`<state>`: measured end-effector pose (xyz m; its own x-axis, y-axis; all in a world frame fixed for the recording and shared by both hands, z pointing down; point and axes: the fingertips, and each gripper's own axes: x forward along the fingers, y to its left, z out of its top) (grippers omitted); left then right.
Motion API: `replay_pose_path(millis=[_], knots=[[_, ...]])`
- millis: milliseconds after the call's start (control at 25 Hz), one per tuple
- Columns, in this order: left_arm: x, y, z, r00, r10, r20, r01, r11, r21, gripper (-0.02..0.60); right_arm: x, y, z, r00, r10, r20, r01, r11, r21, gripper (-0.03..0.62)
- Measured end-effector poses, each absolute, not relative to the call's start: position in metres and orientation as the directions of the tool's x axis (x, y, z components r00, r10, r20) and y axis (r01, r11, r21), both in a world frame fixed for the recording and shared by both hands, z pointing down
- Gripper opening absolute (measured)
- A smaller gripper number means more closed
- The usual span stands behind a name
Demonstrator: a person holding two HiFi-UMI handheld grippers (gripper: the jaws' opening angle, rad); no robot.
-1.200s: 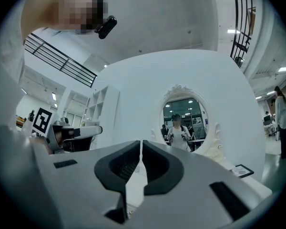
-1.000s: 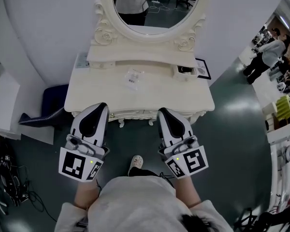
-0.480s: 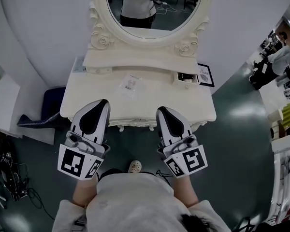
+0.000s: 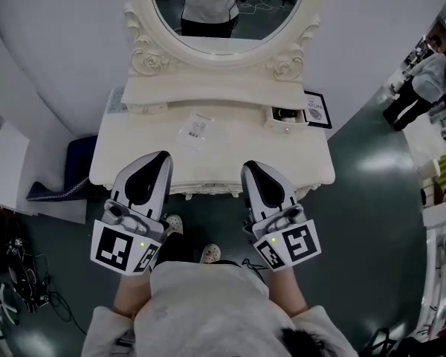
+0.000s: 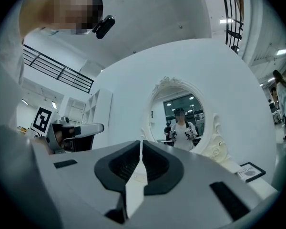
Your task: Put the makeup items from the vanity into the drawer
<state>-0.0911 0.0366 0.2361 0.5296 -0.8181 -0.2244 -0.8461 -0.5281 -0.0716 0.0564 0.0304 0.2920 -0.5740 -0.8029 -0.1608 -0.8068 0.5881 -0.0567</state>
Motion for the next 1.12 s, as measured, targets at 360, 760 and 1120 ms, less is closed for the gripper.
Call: replay_pose_path(millis=[360, 760, 1120], knots=[[-0.096, -0.004, 0.237, 0.574, -0.788, -0.222, -0.816, -0.574, -0.071, 0.015, 0.049, -0.004, 0.291, -0.538, -0.828, -0.155, -0.833, 0.551, -0.053, 0.028], [-0.126, -0.056, 0.239, 0.610, -0.767, -0.198, -0.790, -0.607, -0.083, 0.015, 0.016, -0.054, 0.293, -0.508, -0.850, -0.136, -0.851, 0.520, -0.068, 0.029], [-0.149, -0.102, 0.245, 0.650, -0.736, -0.189, -0.757, -0.649, -0.077, 0.015, -0.011, -0.097, 0.303, -0.475, -0.874, -0.103, -0.873, 0.482, -0.069, 0.029]])
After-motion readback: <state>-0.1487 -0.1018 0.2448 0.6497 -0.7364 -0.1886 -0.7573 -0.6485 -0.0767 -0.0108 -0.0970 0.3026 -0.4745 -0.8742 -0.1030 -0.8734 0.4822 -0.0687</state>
